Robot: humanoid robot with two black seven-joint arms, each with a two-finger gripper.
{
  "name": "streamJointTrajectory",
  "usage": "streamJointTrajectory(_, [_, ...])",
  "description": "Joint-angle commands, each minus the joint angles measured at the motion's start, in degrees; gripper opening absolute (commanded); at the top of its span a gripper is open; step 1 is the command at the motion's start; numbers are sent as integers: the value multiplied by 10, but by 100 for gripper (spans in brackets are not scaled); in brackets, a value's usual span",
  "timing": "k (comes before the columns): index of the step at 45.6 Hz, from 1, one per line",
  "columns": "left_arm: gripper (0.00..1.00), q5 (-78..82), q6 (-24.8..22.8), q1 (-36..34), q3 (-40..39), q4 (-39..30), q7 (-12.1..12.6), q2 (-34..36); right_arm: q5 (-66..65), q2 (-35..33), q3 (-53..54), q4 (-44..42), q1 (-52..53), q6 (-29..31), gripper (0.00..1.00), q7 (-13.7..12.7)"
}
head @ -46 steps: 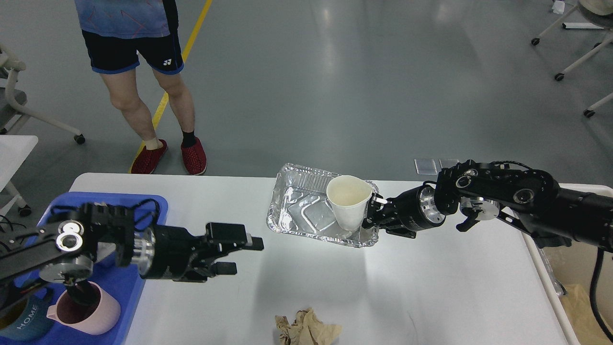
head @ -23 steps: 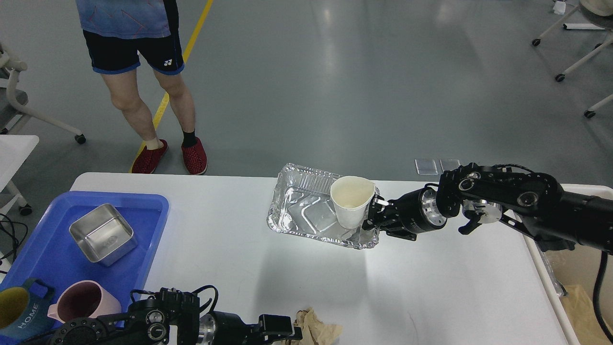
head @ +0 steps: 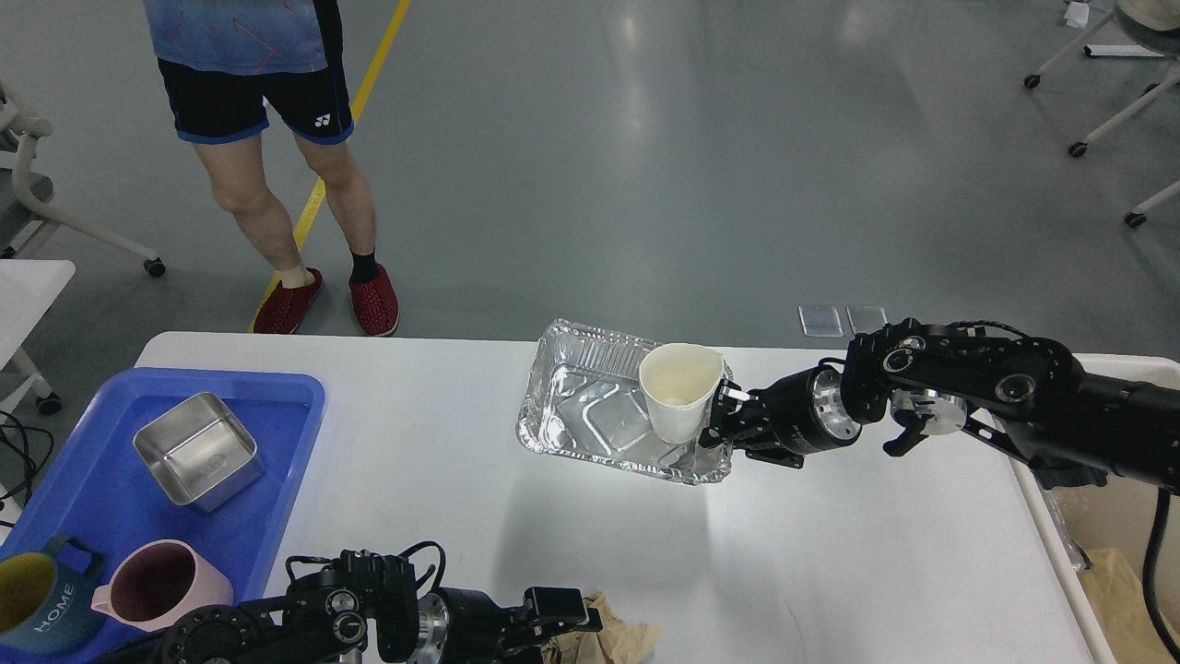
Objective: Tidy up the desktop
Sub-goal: 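Reach the left gripper down to the crumpled brown paper and grasp it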
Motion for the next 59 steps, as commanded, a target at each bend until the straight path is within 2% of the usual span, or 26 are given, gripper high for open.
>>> streamJointTrajectory(1, [97,-4,12,1,1,28,0,-27,-2,1,0,0,-1,0,0,0])
streamJointTrajectory(14, [96,3,23,7,10,45,1,-60,-4,2,1,0,0,-9,0,0])
streamJointTrajectory(19, [92,8,45,8,10,47,1,-63,-4,2,1,0,0,-9,0,0])
streamJointTrajectory(21, [84,13,52,10,12,50,1,-64,-4,4,1,2,2,-9,0,0])
streamJointTrajectory(24, [58,20,53,12,20,57,0,-64,-4,6,1,2,4,-10,0,0])
streamJointTrajectory(25, [53,19,53,14,24,59,0,-64,-4,6,0,1,4,-10,0,0])
streamJointTrajectory(27, [49,19,53,18,26,60,-1,-64,-4,9,0,1,5,-10,0,0])
streamJointTrajectory(34, [26,20,50,22,27,60,-1,-69,-4,7,1,6,6,-10,0,0])
streamJointTrajectory(42, [4,21,50,21,23,59,-4,-68,-4,5,0,13,7,-15,0,0])
streamJointTrajectory(51, [0,20,47,11,7,32,-3,-48,-4,4,0,14,7,-15,0,0])
streamJointTrajectory(59, [0,18,38,-16,-21,-42,-3,43,-4,0,0,17,5,-15,0,0])
